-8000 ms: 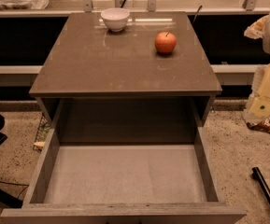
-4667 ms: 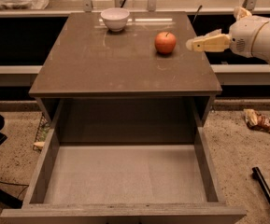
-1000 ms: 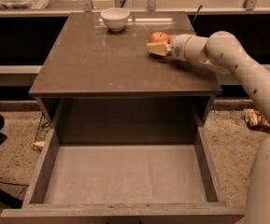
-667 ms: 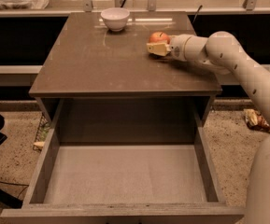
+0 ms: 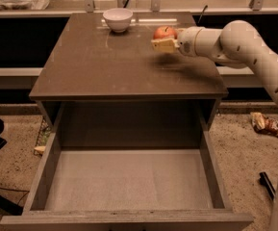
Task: Place apple into top drawer
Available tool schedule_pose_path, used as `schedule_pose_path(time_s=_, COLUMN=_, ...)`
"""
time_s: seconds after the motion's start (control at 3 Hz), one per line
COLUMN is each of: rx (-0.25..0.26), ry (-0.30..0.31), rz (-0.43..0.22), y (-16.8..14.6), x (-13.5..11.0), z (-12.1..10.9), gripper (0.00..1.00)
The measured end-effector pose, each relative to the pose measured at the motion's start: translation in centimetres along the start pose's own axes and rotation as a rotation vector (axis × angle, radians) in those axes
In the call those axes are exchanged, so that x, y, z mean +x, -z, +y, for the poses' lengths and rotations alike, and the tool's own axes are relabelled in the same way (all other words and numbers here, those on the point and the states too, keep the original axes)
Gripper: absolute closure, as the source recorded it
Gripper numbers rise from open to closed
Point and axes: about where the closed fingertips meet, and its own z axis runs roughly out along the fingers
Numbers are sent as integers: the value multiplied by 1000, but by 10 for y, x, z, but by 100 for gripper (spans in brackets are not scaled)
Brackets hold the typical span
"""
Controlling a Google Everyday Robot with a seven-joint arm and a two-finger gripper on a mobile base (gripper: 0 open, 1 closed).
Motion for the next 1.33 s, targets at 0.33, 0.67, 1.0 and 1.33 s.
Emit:
schedule_pose_path(time_s=0.33, rx=-21, ry=48, rz=-48, y=45, x=-13, z=32, gripper=100)
schedule_pose_path(time_s=0.67, rx=-110, ry=76, rz=-80, y=84, x=9, z=98, gripper=100)
schedule_pose_path(time_s=1.0, rx=-235, ry=85, rz=-91, y=122, x=49, z=172, gripper=100)
schedule_pose_path(time_s=1.33, rx=-303, ry=104, rz=-78, y=202, x=98, z=211, gripper=100)
